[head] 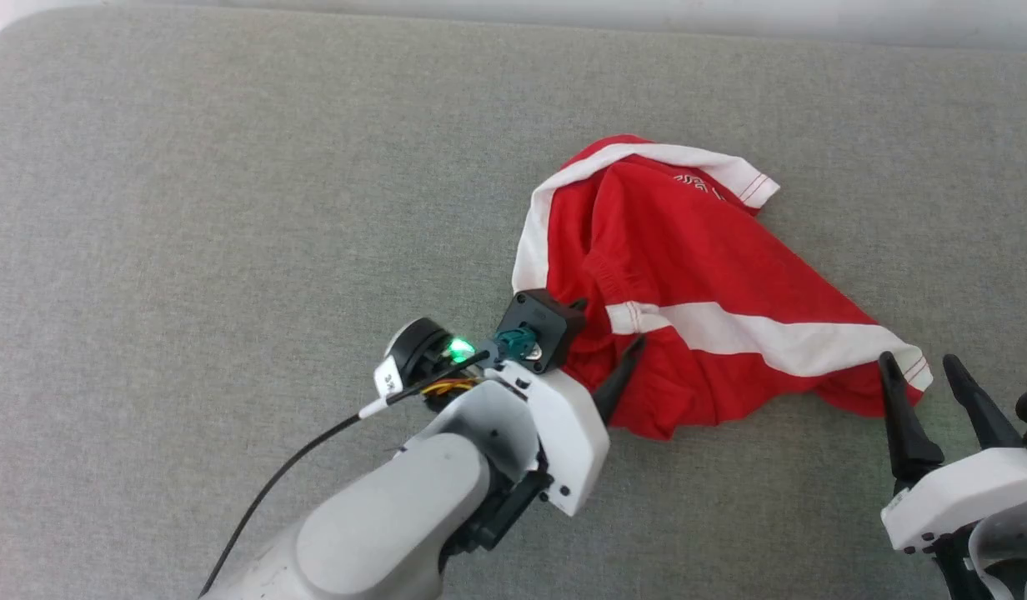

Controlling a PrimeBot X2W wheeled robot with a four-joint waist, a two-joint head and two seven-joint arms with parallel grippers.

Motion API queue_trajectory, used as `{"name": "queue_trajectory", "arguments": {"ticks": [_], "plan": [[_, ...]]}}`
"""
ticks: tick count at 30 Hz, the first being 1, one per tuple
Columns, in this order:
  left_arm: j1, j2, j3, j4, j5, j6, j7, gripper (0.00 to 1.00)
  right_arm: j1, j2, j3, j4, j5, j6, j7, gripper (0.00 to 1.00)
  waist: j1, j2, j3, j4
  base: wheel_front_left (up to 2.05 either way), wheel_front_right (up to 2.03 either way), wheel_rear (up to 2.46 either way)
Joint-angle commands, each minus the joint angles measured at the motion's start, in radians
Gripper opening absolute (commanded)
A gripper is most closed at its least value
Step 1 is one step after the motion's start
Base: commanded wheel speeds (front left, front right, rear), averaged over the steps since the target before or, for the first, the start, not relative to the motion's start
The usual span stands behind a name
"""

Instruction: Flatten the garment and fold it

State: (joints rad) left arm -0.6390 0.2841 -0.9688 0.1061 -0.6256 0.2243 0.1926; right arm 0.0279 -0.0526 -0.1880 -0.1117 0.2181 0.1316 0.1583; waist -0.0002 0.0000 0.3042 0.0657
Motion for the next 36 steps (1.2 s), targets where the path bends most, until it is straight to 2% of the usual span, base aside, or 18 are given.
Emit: {"name": "queue_trajectory", "arguments": {"ticks": [1, 3, 6, 12, 13, 14, 16, 17, 24, 29, 32, 36], "plan": [[0.008, 0.003, 0.001, -0.002, 0.005, 0.009, 0.003, 1.0, 0.002, 0.002, 0.001, -0.002, -0.001, -0.001, 0.003, 1.0, 0.0002, 0.0, 0.0, -0.001, 0.0, 0.0, 0.0], [0.019, 0.004, 0.016, 0.003, 0.008, 0.057, 0.015, 1.0, 0.001, 0.002, 0.005, -0.003, 0.0, -0.001, 0.002, 1.0, 0.0002, 0.0, 0.004, -0.007, 0.0, 0.0, 0.0], [0.024, 0.006, 0.022, -0.007, 0.011, 0.088, 0.026, 1.0, 0.002, 0.002, 0.002, -0.001, 0.002, -0.001, 0.0, 1.0, 0.0002, 0.0, 0.013, -0.016, 0.0, 0.0, 0.0], [0.024, -0.002, 0.008, -0.029, -0.007, 0.073, 0.051, 1.0, -0.005, 0.002, 0.0, 0.015, 0.008, -0.001, -0.01, 1.0, 0.0002, 0.0, 0.029, -0.029, 0.0, 0.0, 0.0], [0.025, -0.008, 0.009, -0.031, -0.015, 0.071, 0.052, 0.95, -0.008, 0.002, 0.001, 0.018, 0.01, -0.001, -0.012, 1.0, 0.0002, 0.0, 0.031, -0.031, 0.0, 0.0, 0.0], [0.024, -0.011, 0.007, -0.032, -0.019, 0.067, 0.055, 0.8, -0.011, 0.002, 0.002, 0.02, 0.011, -0.001, -0.013, 1.0, 0.0002, 0.0, 0.033, -0.033, 0.0, 0.0, 0.0], [0.02, -0.018, 0.004, -0.031, -0.022, 0.062, 0.056, 0.35, -0.017, 0.002, 0.004, 0.025, 0.013, -0.001, -0.016, 1.0, 0.0002, 0.0, 0.036, -0.035, 0.0, 0.0, 0.0], [0.016, -0.019, 0.003, -0.029, -0.022, 0.059, 0.055, 0.0, -0.019, 0.002, 0.005, 0.027, 0.014, -0.001, -0.017, 1.0, 0.0002, 0.0, 0.037, -0.036, 0.0, 0.0, 0.0], [-0.003, -0.026, 0.013, -0.026, -0.023, 0.039, 0.016, 0.0, -0.026, 0.002, 0.004, 0.04, 0.017, -0.001, -0.029, 1.0, 0.0002, 0.0, 0.04, -0.038, 0.0, 0.0, 0.0], [0.02, -0.012, 0.021, -0.132, -0.09, -0.05, -0.017, 0.0, -0.021, 0.002, 0.004, 0.052, 0.017, -0.001, -0.03, 1.0, 0.0002, 0.0, 0.019, -0.029, 0.0, 0.0, 0.0], [0.086, 0.048, 0.025, -0.242, -0.167, -0.109, -0.009, 0.0, -0.014, 0.002, -0.001, 0.056, 0.016, -0.001, -0.028, 1.0, 0.0002, 0.0, 0.0, -0.019, 0.0, 0.0, 0.0], [0.229, 0.18, 0.065, -0.367, -0.242, -0.074, -0.002, 0.0, 0.004, 0.002, -0.016, 0.053, 0.011, -0.001, -0.023, 1.0, 0.0002, 0.0, -0.024, 0.004, 0.0, 0.0, 0.0]]}}
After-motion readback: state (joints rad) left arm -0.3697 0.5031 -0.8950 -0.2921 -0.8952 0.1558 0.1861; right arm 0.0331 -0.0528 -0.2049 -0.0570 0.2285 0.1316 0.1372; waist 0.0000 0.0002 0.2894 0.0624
